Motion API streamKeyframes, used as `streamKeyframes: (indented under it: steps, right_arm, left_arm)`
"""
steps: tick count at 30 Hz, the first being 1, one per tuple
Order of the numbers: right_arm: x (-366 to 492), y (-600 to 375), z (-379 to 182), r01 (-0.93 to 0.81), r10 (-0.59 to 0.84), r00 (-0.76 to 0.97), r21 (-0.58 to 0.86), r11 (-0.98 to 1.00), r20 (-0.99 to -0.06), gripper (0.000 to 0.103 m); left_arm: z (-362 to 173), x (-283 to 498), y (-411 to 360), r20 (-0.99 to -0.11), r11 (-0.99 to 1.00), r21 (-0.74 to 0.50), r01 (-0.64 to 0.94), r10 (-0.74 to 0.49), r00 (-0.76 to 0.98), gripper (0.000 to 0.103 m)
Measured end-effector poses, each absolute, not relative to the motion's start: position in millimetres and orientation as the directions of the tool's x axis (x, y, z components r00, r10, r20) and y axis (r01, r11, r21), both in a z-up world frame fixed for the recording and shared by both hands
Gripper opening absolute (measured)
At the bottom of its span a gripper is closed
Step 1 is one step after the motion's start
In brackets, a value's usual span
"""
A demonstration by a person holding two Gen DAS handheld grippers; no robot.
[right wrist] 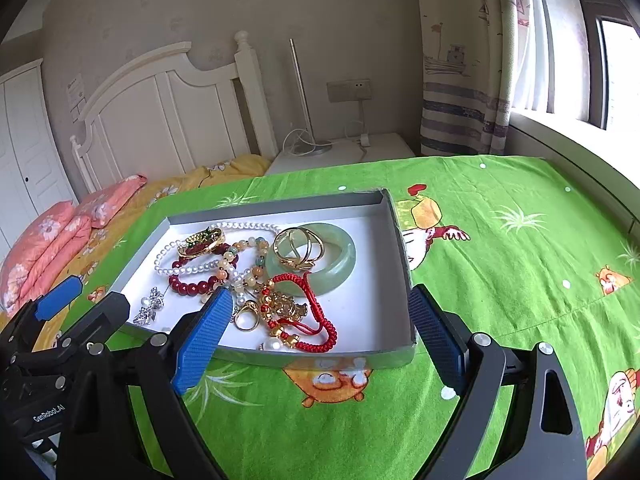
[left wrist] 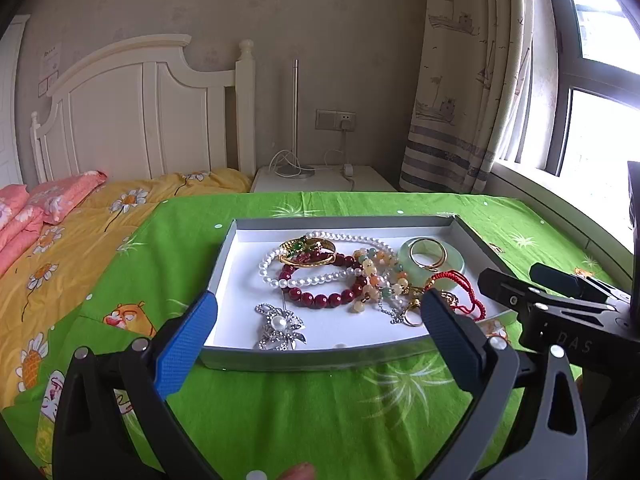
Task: Organize jewelry
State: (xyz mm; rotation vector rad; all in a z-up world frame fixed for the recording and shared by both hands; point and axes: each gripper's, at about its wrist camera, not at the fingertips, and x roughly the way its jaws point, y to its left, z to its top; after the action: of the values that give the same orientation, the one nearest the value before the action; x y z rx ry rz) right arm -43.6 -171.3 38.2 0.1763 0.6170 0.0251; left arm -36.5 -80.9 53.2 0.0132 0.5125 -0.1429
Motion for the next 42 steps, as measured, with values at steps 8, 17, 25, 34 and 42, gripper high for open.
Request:
streamKeyframes:
  steps: [8, 17, 25, 34, 42]
  right_arm:
    - [-45, -173, 37, 0.039, 0.070, 0.814, 0.176, 0.984, -0.576, 0.086]
    - [-45, -173, 38, 0.045, 0.066, 0.814, 0.175, 0.983, -0.577, 0.086]
    - [-45, -173, 37, 0.049, 0.061, 0.811, 0.173, 0.984, -0.581, 0.086]
    - [-45, -173, 37, 0.050, 0.061, 0.811, 0.173, 0.984, -0.582, 0.086]
    - [-44, -173, 36, 0.046, 0.068, 0.807, 0.177, 0.983, -0.587, 0.086]
  left_arm:
    - [54, -39, -79, -0.484, 0.991, -0.021, 0.133, -0.126, 0.866, 0.101]
    - [55, -44, -78, -0.477, 0.994, -0.017, 0.108, -0.103, 0.873, 0.101]
    - [53, -43, -68, -0.493, 0.996, -0.056, 0.066, -0.086, 0.866, 0.101]
    - [53, -44, -65, -0.491, 0.996, -0.074, 0.041, -0.073, 0.868, 0.101]
    - [53, -43, -66, -0.501, 0.997, -0.068, 0.045, -0.073, 0.863, 0.101]
